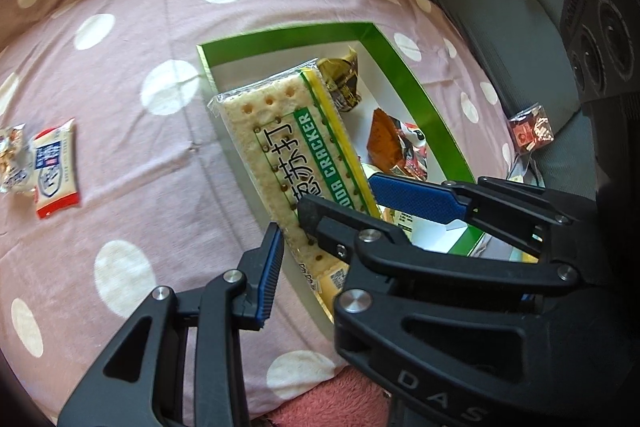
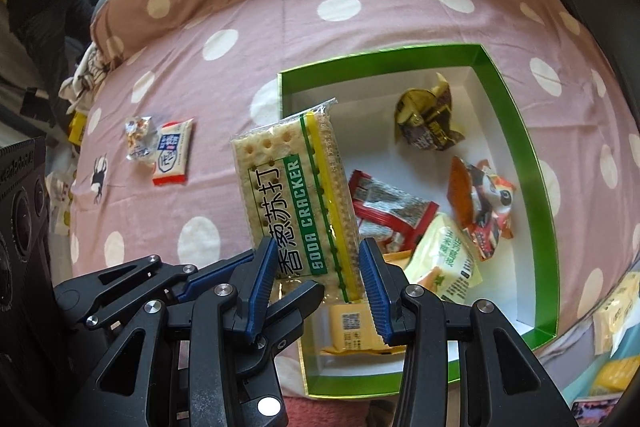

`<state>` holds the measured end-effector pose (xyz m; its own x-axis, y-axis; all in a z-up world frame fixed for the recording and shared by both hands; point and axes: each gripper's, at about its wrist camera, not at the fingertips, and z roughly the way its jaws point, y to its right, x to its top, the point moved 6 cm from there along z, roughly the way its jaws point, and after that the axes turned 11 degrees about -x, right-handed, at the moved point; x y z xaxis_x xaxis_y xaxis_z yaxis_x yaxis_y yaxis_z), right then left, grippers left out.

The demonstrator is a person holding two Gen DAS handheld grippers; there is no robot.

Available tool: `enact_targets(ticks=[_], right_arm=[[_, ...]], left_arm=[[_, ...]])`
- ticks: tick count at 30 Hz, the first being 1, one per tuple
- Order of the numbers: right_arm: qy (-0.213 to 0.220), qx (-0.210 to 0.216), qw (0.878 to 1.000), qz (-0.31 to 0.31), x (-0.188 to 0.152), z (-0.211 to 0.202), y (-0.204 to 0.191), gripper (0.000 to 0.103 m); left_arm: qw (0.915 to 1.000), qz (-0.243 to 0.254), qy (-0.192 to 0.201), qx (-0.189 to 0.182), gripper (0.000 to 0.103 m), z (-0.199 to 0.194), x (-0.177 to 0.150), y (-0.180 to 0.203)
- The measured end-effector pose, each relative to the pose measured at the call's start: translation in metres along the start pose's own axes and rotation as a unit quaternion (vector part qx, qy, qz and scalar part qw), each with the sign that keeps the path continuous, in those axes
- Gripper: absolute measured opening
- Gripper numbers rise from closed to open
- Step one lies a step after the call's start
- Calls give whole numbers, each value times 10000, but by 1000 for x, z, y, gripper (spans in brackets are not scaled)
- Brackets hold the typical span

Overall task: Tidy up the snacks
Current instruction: 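Carry the soda cracker packet over the box and lower it in, then open the right gripper and move it to the white-and-blue biscuit packet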

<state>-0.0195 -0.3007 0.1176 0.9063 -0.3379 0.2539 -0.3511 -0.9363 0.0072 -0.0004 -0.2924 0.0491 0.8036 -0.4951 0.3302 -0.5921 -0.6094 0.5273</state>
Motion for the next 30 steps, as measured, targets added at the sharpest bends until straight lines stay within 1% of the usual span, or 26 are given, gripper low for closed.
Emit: enact_targets(ticks=[9, 21, 27, 29, 30], right_arm=[[-210, -8, 9994, 264, 0, 24, 25, 45], [-435, -1, 9981, 442, -7, 44, 41, 45], [-565, 46, 9969, 542, -7, 52, 41, 50], [-596, 93, 9966, 553, -7, 52, 39, 57], [-590, 128, 9967, 533, -8, 50, 36, 58]], left_arm=[[9994, -9, -341, -77, 34, 33, 7, 2], [9981, -98, -588, -146, 35, 58, 9, 1], [9975, -181, -639, -253, 34, 59, 8, 3], [9974, -182, -611, -322, 34, 55, 6, 3], [9976, -157, -587, -337, 35, 51, 6, 3]])
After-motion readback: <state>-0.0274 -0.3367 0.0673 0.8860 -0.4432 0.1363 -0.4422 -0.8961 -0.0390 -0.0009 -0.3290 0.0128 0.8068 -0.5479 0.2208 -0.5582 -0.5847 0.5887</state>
